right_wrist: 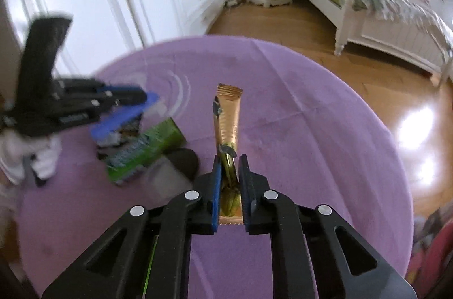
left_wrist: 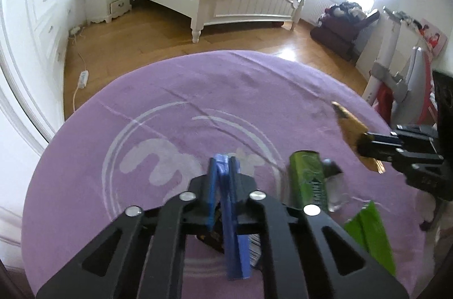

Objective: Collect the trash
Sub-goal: 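Grasp the blue probiotics packet with the left tool while the right tool grasps the gold snack wrapper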

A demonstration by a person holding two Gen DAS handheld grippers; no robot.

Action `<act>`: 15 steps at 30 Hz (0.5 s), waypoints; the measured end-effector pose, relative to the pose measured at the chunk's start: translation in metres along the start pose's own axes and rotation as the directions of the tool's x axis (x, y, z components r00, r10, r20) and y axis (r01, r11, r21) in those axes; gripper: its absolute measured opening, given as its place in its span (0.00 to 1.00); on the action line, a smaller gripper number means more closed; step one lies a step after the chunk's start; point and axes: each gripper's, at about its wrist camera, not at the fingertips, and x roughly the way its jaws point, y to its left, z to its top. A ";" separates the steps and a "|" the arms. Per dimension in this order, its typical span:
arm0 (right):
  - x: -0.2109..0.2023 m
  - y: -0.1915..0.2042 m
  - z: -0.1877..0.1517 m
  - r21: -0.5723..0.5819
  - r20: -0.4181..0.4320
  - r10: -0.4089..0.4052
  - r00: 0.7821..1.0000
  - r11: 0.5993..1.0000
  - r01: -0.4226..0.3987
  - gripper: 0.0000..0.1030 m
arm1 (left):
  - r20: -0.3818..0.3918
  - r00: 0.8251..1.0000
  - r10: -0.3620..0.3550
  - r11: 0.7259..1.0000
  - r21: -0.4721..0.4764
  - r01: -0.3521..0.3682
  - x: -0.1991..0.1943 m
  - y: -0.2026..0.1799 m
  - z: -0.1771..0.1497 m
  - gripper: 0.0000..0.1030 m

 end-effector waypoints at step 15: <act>-0.134 -0.019 -0.081 0.366 0.234 0.131 0.963 0.906 -0.212 0.11 | -0.034 0.998 0.047 0.998 0.032 -0.046 -0.020 -0.002 -0.015 0.15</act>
